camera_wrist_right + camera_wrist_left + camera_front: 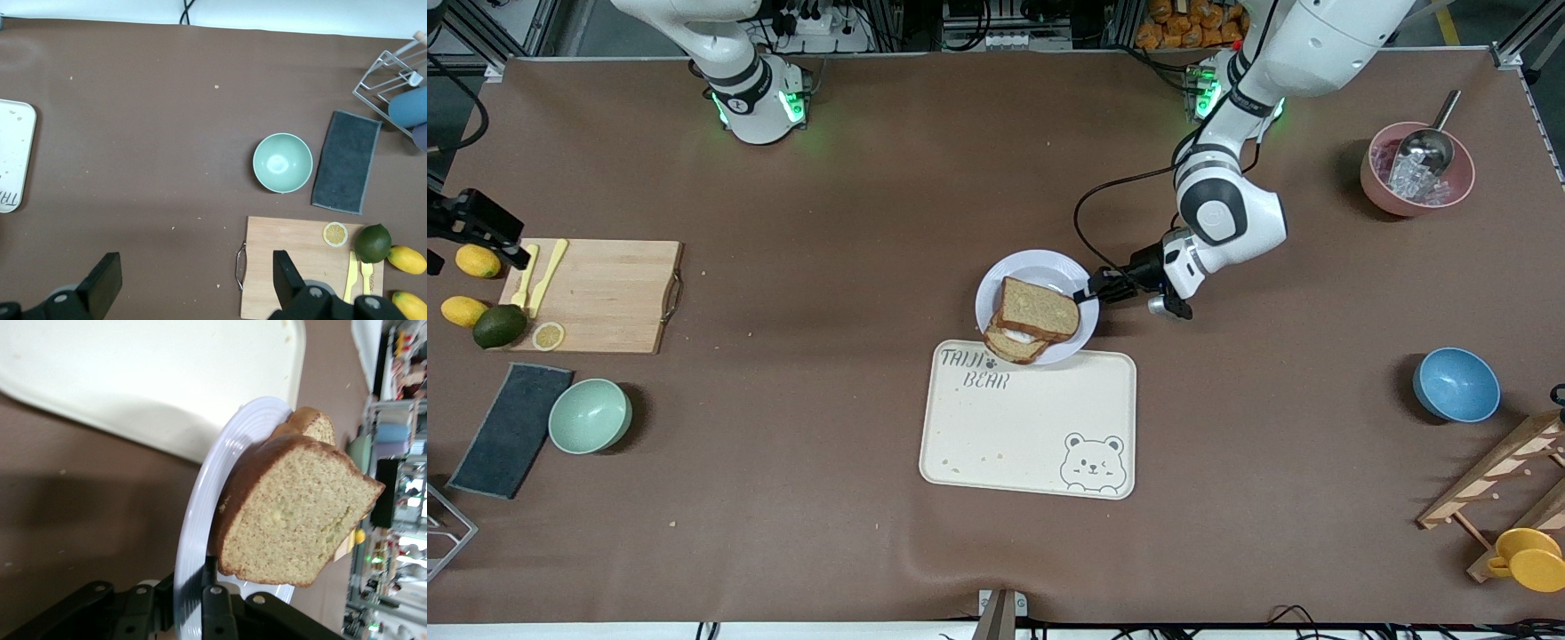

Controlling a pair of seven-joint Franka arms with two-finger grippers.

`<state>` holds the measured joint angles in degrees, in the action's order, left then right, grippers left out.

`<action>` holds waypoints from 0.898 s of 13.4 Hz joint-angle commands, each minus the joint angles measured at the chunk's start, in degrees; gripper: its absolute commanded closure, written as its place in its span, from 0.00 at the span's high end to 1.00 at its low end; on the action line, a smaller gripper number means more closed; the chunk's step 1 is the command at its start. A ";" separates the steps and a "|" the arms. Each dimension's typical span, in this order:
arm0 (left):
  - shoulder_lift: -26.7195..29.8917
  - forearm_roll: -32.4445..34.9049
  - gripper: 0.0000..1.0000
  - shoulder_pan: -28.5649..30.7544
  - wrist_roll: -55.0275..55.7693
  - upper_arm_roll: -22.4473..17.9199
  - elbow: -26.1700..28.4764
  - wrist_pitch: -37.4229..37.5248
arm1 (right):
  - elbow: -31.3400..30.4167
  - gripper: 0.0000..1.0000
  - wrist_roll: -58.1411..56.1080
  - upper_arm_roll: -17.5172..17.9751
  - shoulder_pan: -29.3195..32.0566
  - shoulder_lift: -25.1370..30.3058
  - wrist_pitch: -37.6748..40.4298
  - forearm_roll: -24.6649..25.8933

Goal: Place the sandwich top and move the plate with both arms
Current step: 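Slide the plate with the left gripper onto the bear tray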

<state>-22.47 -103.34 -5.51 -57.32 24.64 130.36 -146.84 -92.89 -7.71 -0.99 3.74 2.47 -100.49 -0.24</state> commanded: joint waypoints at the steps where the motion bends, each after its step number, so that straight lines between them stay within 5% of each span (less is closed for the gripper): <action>1: 1.47 -5.63 0.00 0.23 -1.04 0.50 -2.81 0.33 | 1.57 1.00 0.24 0.37 0.83 -0.80 1.26 -0.64; 9: -16.18 -11.18 0.00 -1.69 -0.24 0.15 -26.45 -10.02 | 1.57 1.00 0.24 0.55 0.65 -0.71 1.26 -0.64; 12: -19.98 -11.45 0.00 -3.80 -0.16 0.06 -30.78 -13.29 | 1.57 1.00 0.24 0.55 0.74 -0.71 2.13 -0.64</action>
<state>-39.73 -112.66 -7.19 -56.98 24.58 104.00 -157.56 -92.80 -7.71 -0.80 3.97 2.44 -99.75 -0.31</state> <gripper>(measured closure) 0.921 0.000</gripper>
